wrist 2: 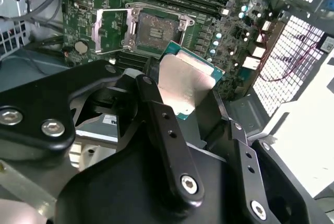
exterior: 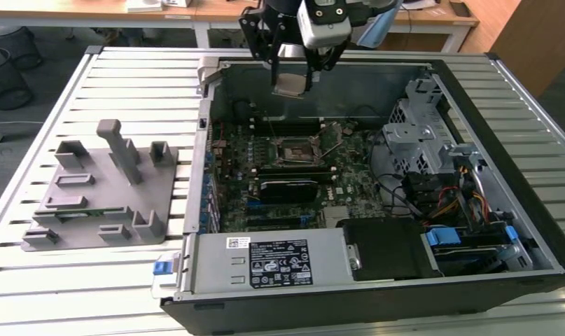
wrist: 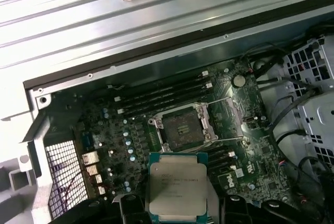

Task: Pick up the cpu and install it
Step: 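Place the cpu into insertion slot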

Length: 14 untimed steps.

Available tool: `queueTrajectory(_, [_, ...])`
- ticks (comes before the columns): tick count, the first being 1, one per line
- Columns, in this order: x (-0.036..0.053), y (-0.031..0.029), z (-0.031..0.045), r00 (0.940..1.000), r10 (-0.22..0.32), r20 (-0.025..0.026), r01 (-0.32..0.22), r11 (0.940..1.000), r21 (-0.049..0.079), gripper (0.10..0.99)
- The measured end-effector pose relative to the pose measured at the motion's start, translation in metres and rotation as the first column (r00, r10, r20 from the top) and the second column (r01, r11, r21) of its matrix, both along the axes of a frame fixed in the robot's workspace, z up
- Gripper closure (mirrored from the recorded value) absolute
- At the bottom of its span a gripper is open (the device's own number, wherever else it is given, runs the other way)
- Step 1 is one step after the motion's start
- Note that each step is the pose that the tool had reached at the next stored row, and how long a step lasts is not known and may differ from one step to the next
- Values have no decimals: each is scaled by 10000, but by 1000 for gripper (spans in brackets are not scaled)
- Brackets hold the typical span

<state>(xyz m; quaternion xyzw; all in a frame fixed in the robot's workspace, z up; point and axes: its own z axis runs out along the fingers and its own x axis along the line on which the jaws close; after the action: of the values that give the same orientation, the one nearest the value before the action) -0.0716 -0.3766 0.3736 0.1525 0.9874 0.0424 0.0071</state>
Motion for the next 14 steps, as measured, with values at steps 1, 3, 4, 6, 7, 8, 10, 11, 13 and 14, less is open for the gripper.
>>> queueTrajectory(1, [0, 0, 0, 9999, -140, 1, 140, 9999, 0, 561])
queueTrajectory(3, [0, 2, -1, 9991, -430, 1, 430, 9991, 2, 561])
queueTrajectory(4, [0, 2, -1, 9983, -584, 1, 584, 9983, 1, 561])
queueTrajectory(6, [0, 4, -1, 9964, -848, 1, 848, 9964, -1, 561])
queueTrajectory(7, [0, 4, -2, 9953, -968, 2, 968, 9953, -1, 561])
queueTrajectory(8, [0, 6, -2, 9940, -1092, 2, 1092, 9940, -1, 561])
queueTrajectory(10, [0, 14, -2, 9921, -1255, 2, 1255, 9921, -11, 561])
queueTrajectory(11, [0, 13, -2, 9908, -1356, 3, 1356, 9908, -13, 561])
queueTrajectory(13, [0, 16, -3, 9881, -1539, 3, 1539, 9881, -15, 561])
queueTrajectory(14, [0, 17, -3, 9868, -1617, 4, 1617, 9868, -17, 561])
